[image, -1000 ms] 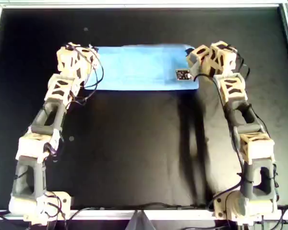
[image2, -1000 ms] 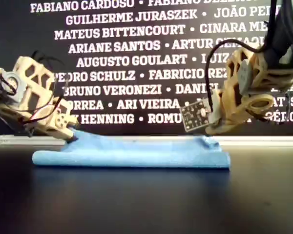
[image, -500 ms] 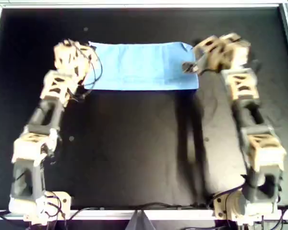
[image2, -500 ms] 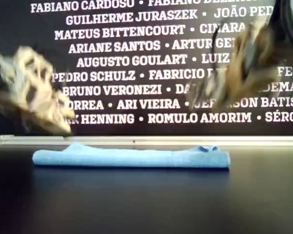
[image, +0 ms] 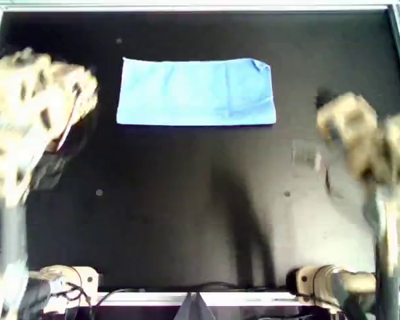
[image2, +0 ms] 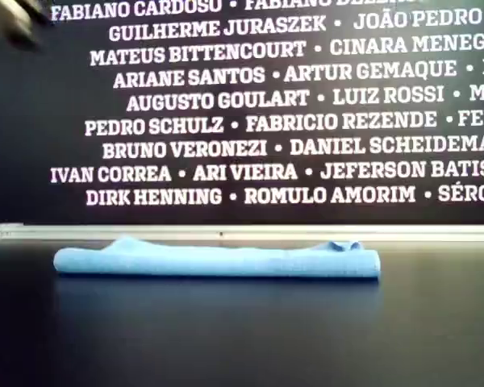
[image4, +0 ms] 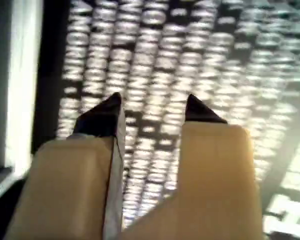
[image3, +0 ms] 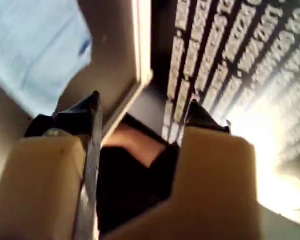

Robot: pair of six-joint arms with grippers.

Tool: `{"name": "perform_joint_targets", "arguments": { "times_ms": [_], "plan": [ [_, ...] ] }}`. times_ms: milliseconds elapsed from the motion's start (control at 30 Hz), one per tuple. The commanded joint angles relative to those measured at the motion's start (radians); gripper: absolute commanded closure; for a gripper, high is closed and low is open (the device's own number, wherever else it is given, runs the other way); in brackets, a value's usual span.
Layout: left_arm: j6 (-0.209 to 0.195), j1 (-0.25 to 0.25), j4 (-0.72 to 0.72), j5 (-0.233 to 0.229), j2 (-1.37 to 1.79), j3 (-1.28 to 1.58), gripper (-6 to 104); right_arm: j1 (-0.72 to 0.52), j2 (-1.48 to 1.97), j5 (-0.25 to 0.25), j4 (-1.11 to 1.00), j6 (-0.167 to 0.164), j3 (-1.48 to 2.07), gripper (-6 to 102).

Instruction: Fold a cloth

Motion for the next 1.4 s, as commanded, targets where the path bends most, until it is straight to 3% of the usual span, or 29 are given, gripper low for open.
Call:
{"name": "perform_joint_targets", "arguments": {
  "times_ms": [0, 167, 233, 500, 700, 800, 867, 967, 1033, 1100, 1167, 1367],
  "plan": [
    [0.011, 0.020, 0.005, -0.006, 0.224, 0.232, 37, -0.015, 0.295, 0.011, 0.011, -0.005, 0.206, 45],
    [0.014, 0.021, -0.040, -0.006, 0.472, 0.583, 37, -0.005, 0.568, 0.008, 0.011, 0.009, 0.477, 45],
    [0.014, 0.021, -0.094, -0.006, 0.575, 0.698, 36, -0.015, 0.655, 0.009, 0.011, -0.005, 0.557, 44],
    [0.014, 0.021, -0.362, -0.006, 0.977, 1.203, 32, -0.014, 0.652, 0.009, 0.009, 0.011, 0.747, 44],
    [0.015, 0.023, -0.584, -0.008, 1.043, 1.506, 32, -0.014, 0.652, 0.009, 0.009, 0.012, 0.839, 44],
    [0.015, 0.021, -0.630, -0.008, 1.037, 1.595, 32, -0.014, 0.644, 0.009, 0.009, 0.014, 0.873, 44],
    [0.015, 0.021, -0.637, -0.008, 1.037, 1.629, 32, -0.014, 0.646, 0.009, 0.009, 0.023, 0.897, 43],
    [0.009, 0.023, -0.647, -0.020, 1.037, 1.635, 32, -0.011, 0.643, 0.009, 0.009, 0.091, 0.908, 43],
    [0.006, 0.023, -0.664, -0.057, 1.035, 1.632, 32, -0.005, 0.643, 0.011, 0.009, 0.137, 0.885, 43],
    [0.012, 0.020, -0.713, -0.106, 1.029, 1.618, 32, 0.006, 0.643, 0.009, 0.003, 0.158, 0.870, 43],
    [0.014, 0.011, -0.782, -0.146, 0.973, 1.580, 32, 0.008, 0.640, 0.009, -0.035, 0.160, 0.873, 43],
    [0.000, 0.008, -0.940, -0.146, 0.324, 1.308, 32, 0.008, 0.417, 0.009, -0.150, 0.160, 0.857, 36]
  ]
}}
